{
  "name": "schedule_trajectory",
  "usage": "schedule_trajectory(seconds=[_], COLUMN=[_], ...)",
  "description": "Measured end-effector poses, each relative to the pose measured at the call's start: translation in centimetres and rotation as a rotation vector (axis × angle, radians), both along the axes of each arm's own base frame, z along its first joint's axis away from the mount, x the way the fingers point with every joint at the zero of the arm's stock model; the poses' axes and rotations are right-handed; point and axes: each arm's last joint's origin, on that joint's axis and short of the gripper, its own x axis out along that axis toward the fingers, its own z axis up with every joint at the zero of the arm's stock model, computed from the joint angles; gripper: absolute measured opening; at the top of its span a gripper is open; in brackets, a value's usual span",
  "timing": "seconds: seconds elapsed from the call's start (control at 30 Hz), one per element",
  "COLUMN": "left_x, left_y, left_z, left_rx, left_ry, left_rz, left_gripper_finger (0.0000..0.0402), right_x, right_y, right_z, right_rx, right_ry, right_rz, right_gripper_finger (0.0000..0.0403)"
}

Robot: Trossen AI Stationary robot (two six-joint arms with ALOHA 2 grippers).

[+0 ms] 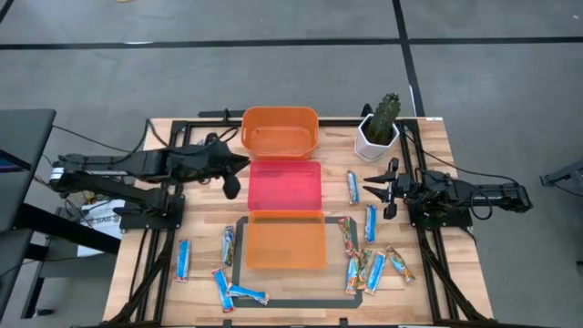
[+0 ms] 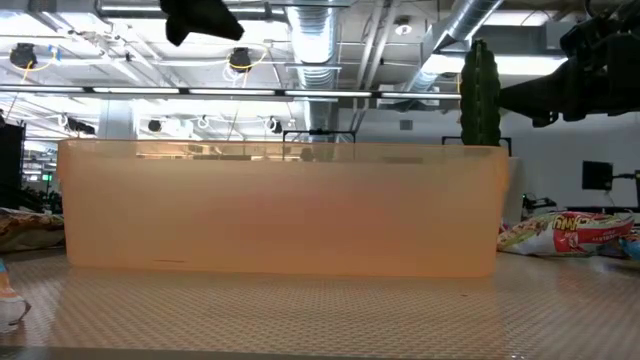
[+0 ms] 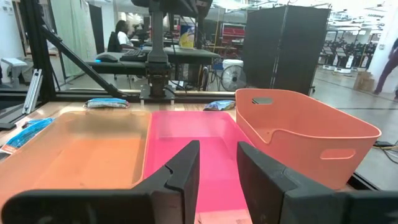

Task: Pick and place Granola Bars by type
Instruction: Put the blue granola bar into the top orange bin

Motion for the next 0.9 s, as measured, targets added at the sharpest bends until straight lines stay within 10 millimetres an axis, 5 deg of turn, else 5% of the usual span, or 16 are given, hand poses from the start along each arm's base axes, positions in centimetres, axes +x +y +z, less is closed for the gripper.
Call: schedule_trajectory(seconds=[0.4,0.9], left_x=[0.9,-5.0], left_y=[0.7,5.3], left_z=[-1.9,-5.3], left_rx=[-0.070,-0.366], left_ry=[0.096,0.443], left_rz=[0.166,0.810], left_gripper_finger=[0.0044,0.0044], right_x=[0.0,0.0], right_y=[0.0,0.0], right_z=[0.0,0.0], right_rx=[0.000,0.000], right_ry=[0.000,0.000], right_rz=[0.000,0.000], right_gripper_finger=[0.0102,0.0102])
